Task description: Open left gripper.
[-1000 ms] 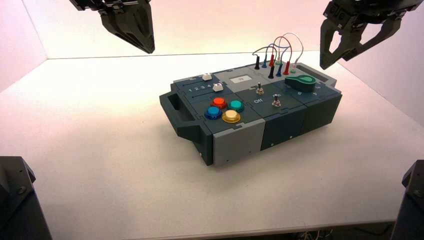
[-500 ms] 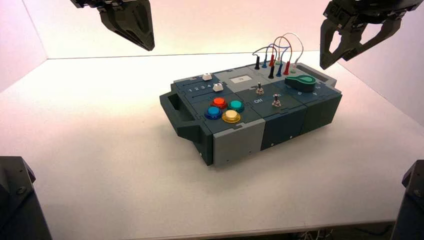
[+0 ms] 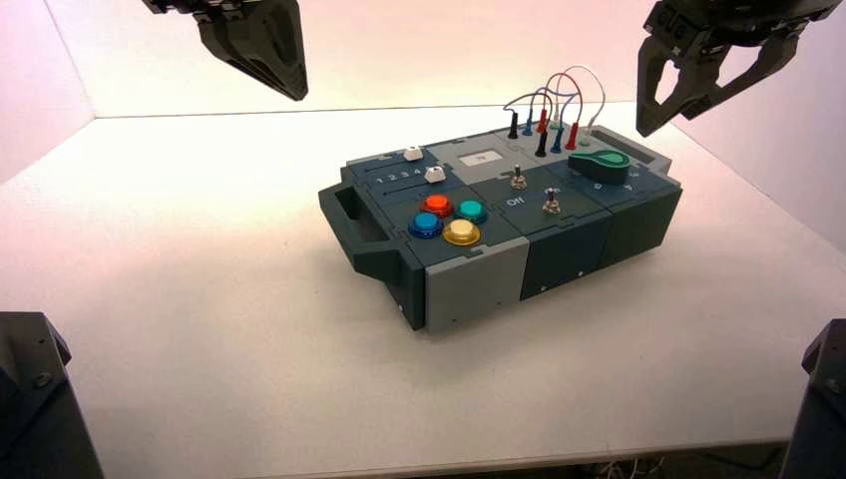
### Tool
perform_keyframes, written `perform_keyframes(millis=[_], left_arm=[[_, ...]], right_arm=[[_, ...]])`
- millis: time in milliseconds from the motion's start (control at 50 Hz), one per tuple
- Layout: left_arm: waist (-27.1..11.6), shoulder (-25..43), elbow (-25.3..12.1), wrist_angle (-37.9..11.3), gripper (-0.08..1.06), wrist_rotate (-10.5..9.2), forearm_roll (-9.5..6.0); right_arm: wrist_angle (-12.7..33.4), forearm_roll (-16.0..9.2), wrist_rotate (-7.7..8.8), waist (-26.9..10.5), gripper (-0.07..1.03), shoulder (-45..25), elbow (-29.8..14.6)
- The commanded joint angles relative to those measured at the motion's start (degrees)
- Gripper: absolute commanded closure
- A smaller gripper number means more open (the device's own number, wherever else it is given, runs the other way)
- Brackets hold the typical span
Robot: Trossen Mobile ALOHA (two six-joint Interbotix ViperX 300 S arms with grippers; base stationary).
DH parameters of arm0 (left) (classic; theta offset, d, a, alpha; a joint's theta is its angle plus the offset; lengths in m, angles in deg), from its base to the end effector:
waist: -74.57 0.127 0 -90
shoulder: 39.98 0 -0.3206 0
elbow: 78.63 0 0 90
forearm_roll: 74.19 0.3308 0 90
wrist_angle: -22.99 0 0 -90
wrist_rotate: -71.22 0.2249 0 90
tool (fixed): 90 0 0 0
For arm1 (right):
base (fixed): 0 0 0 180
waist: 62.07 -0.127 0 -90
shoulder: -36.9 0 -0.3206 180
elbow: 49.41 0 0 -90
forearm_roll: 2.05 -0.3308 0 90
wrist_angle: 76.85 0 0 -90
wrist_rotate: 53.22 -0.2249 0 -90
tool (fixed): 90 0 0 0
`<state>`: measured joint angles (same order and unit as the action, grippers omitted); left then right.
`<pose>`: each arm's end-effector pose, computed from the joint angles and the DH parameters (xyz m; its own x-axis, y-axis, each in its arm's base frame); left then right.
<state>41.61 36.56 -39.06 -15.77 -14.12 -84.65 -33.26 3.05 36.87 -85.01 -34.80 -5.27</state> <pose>0.2537 -0.1950 0.0917 0.2983 -0.3289 -0.8960 0.5340 0.8356 -0.1289 0.2599 0.0950 0.0772 0.3485 0.0810 -0.9338 -0.4252 0.9015 -0.0806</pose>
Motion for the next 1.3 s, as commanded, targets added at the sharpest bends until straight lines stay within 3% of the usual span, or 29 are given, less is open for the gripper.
perform_keyframes(millis=[20,60,120,180,200,220,240,300,440,1300], left_arm=[[-0.4,-0.9,-0.2,0.3,1.0,0.26,-0.09],[-0.4,-0.9,0.0,0.1,0.98,0.09,-0.18],[-0.4,-1.1,0.3,-0.1,0.79,0.0,-0.18],[-0.4,-1.3,0.3,-0.8,0.29,-0.97,-0.18],[-0.4,-1.3,0.3,-1.0,0.2,-1.14,-0.26],[-0.4,-1.3,0.3,-1.1,0.01,-1.49,-0.18],[-0.4,-1.3,0.3,-1.1,-0.07,-1.67,-0.18],[-0.4,-1.6,0.3,-1.7,0.09,-1.76,-0.18],[-0.4,-2.5,0.4,-3.1,0.01,-1.67,0.0],[-0.4,-5.8,1.8,-3.1,0.01,-1.41,0.09]], right_arm=[[-0.4,0.0,0.09,-0.1,0.2,0.4,-1.2],[-0.4,0.0,0.09,-0.1,0.2,0.4,-1.2],[-0.4,0.1,0.09,-0.1,0.2,0.4,-1.1],[-0.4,0.1,0.09,-0.1,0.2,0.5,-1.2],[-0.4,0.1,0.09,-0.1,0.2,0.5,-1.1],[-0.4,0.1,0.09,-0.1,0.2,0.5,-1.1],[-0.4,0.1,0.09,-0.1,0.2,0.5,-1.1],[-0.4,0.2,0.09,-0.1,0.2,0.5,-1.2],[-0.4,0.2,0.09,-0.1,0.2,0.5,-1.1],[-0.7,0.2,0.09,-0.1,0.2,2.5,-0.7]])
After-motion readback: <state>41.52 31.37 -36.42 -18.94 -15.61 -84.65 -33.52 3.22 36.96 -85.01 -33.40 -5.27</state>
